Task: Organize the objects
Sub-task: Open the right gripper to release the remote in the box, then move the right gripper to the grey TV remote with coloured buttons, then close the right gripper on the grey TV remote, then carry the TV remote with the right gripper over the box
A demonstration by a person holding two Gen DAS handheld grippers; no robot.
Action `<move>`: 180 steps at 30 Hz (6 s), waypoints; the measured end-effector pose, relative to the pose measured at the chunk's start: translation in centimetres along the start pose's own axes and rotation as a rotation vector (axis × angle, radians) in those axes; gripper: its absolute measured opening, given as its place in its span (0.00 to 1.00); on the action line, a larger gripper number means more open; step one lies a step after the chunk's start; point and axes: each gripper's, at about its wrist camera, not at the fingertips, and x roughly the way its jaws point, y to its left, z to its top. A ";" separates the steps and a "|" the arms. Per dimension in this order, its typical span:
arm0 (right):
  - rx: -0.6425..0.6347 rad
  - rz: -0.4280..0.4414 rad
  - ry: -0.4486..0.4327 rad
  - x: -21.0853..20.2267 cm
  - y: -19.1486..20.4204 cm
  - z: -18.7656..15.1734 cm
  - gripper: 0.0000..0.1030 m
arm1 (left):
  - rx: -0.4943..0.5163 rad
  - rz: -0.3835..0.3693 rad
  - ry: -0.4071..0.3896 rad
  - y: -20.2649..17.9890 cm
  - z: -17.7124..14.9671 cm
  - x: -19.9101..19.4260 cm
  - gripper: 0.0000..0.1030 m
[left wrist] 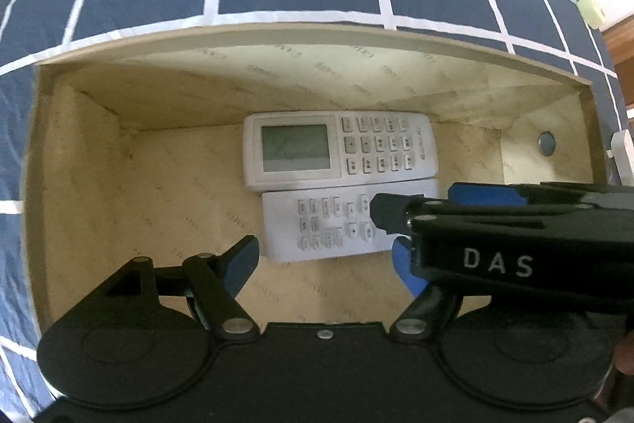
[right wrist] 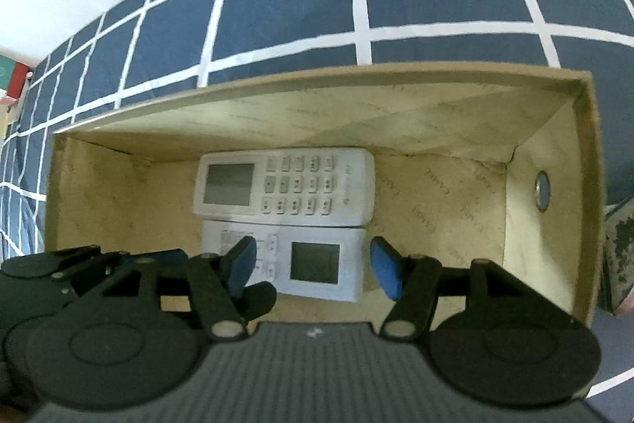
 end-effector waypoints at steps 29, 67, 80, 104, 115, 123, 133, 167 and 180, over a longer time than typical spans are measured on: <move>-0.076 0.044 -0.242 -16.2 -5.0 -10.3 1.00 | -0.008 0.094 -0.192 -9.9 -11.1 -10.3 1.00; -0.154 -0.010 -0.215 -27.1 -25.1 -25.0 1.00 | -0.177 0.152 -0.228 -29.6 -25.7 -8.2 1.00; -0.182 -0.058 -0.155 -26.9 -32.1 -23.9 1.00 | -0.264 0.132 -0.183 -34.1 -26.0 -4.6 1.00; -0.326 -0.046 0.094 -17.4 -41.6 -17.4 1.00 | -0.448 0.085 -0.075 -41.7 -22.5 5.9 1.00; -0.354 -0.031 0.160 -14.8 -42.0 -16.9 0.99 | -0.442 0.044 -0.051 -42.7 -21.2 8.0 1.00; -0.378 -0.035 0.193 -14.0 -42.2 -16.8 0.98 | -0.448 0.024 -0.045 -43.2 -21.0 8.6 1.00; -0.409 -0.041 0.177 -14.0 -42.0 -16.8 0.92 | -0.459 0.009 -0.048 -43.3 -20.5 9.3 0.92; -0.196 -0.009 -0.009 -19.7 -33.9 -16.9 0.90 | -0.192 0.070 -0.116 -38.4 -18.0 -0.1 0.91; -0.074 -0.016 -0.106 -20.5 -25.0 -18.9 0.90 | -0.038 0.070 -0.144 -30.9 -18.3 -5.2 0.91</move>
